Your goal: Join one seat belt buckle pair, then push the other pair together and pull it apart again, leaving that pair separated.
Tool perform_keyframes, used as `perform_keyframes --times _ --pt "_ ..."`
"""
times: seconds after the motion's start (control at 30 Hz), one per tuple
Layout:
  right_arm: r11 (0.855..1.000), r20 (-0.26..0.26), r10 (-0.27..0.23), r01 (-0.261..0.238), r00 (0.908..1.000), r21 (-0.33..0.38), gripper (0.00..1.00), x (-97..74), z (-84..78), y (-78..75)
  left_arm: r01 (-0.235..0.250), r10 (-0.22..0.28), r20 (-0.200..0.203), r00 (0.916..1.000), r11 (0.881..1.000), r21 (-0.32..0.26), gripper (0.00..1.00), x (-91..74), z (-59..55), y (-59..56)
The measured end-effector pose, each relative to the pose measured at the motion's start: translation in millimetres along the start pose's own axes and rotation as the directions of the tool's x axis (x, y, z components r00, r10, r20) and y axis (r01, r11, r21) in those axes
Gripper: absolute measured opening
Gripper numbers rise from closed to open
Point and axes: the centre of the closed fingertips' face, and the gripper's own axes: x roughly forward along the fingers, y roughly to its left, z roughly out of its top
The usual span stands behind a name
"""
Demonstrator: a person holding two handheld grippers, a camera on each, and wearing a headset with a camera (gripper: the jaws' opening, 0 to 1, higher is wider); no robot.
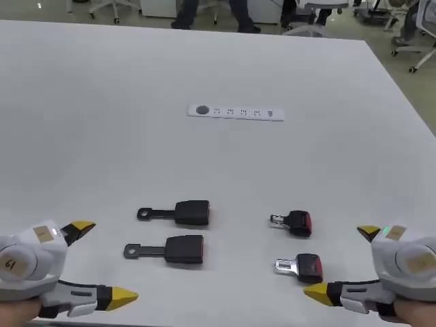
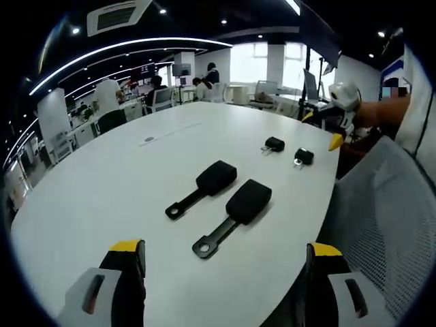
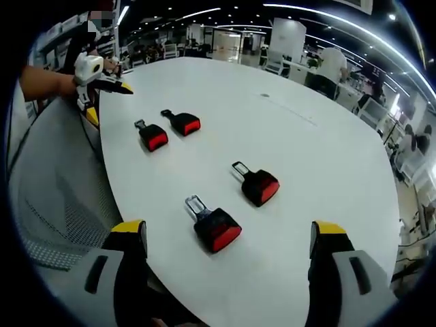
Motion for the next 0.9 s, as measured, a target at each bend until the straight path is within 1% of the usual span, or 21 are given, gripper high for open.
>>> perform_keyframes --times 0.17,0.4,0.7,0.77,0.9 --pt "1.000 0.002 0.000 0.000 1.0000 0.002 0.99 -1.3 1.4 1.5 0.001 -0.001 -0.001 1.0000 1.000 0.001 0.99 -0.1 0.6 -1.3" --pt "1.000 0.004 0.001 -0.001 1.0000 0.007 0.99 -1.9 2.5 1.8 0.002 -0.002 -0.001 1.0000 1.000 0.000 0.99 -0.2 -0.1 0.0" --pt "1.000 -0.002 0.002 -0.002 1.0000 -0.001 0.97 -0.3 -0.8 1.5 -0.001 0.001 -0.001 1.0000 1.000 0.001 0.99 -0.5 0.4 0.6" --pt "1.000 -0.004 0.004 -0.004 1.0000 -0.003 0.96 -0.4 -0.7 1.7 -0.012 0.012 -0.005 0.9999 1.000 0.009 0.99 -1.0 0.2 2.8" --pt "1.000 -0.007 0.003 -0.003 1.0000 -0.007 0.95 -0.9 -0.4 2.1 -0.045 0.045 0.008 0.9990 0.999 0.011 0.97 -4.5 2.5 10.9"
